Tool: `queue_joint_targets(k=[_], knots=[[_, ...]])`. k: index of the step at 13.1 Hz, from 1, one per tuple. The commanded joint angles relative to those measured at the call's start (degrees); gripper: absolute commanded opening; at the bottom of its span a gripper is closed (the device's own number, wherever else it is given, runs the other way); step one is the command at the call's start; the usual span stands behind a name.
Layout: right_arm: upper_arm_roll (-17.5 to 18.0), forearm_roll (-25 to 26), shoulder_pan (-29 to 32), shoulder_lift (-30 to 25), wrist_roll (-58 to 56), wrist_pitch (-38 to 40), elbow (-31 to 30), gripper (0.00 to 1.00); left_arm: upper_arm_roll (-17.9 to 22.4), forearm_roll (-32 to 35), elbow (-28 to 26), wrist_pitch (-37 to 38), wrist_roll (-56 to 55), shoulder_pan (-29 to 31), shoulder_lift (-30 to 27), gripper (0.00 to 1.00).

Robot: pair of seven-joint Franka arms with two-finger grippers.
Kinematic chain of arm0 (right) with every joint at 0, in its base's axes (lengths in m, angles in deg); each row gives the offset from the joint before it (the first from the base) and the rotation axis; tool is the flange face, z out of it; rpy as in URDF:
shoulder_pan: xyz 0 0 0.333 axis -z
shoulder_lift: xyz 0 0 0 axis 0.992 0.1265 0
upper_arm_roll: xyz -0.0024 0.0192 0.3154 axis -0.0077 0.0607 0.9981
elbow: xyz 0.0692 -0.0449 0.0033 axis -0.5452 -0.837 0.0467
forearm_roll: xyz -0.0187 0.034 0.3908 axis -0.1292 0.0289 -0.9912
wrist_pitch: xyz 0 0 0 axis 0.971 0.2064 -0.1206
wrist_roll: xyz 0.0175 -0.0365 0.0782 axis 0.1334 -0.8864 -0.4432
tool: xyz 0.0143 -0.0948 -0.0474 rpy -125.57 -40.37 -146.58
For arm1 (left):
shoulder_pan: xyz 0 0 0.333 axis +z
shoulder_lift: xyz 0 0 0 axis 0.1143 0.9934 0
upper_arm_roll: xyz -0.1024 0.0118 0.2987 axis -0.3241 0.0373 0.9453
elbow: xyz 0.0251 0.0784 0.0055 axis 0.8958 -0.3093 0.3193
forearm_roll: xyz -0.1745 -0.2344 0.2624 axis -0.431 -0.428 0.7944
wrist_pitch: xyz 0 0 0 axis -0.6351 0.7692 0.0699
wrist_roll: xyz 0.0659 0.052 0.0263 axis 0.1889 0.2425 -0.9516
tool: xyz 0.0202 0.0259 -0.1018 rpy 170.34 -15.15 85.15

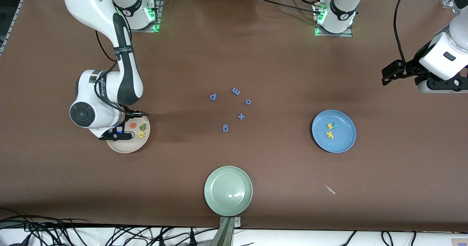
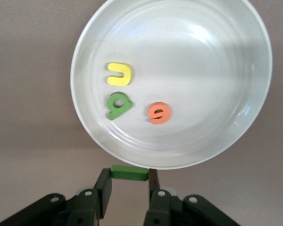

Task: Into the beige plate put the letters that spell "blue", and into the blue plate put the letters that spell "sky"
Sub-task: 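Carry the green bar to the beige plate and release it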

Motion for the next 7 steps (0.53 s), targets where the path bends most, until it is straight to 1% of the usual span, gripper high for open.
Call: queue_joint_targets(k=[1, 2, 3, 4, 5, 6, 7], knots=[[-0.31, 0.3, 0.52, -0.1, -1.98, -0.67, -0.26, 0.0, 0.01, -1.38, 0.81, 0.35, 0.91, 0.17, -0.04, 1.0], [-0.31, 0.21, 1.04, -0.1, -2.68, -0.58, -0.08, 0.0, 0.01, -1.38, 0.81, 0.35, 0.91, 0.17, -0.04, 1.0], [-0.31, 0.13, 1.66, -0.1, -2.69, -0.49, 0.1, 0.15, 0.01, -1.47, 0.81, 0.35, 0.91, 0.17, -0.04, 1.0], [-0.31, 0.04, 1.84, -0.02, -2.6, -0.41, 0.62, 0.44, 0.01, -1.47, 0.81, 0.35, 0.91, 0.17, -0.04, 1.0], [-0.31, -0.05, 1.93, 0.16, -2.51, -0.32, 1.15, 0.8, 0.01, -1.47, 0.81, 0.35, 0.91, 0.17, -0.04, 1.0], [-0.31, 0.04, 2.36, 0.33, -2.77, -0.23, 2.02, 0.88, 0.1, -1.47, 0.81, 0.35, 0.91, 0.17, -0.04, 1.0], [-0.31, -0.05, 3.5, 0.34, -3.9, -0.14, 3.25, 0.98, 0.01, -1.47, 0.81, 0.35, 0.91, 0.17, -0.04, 1.0]])
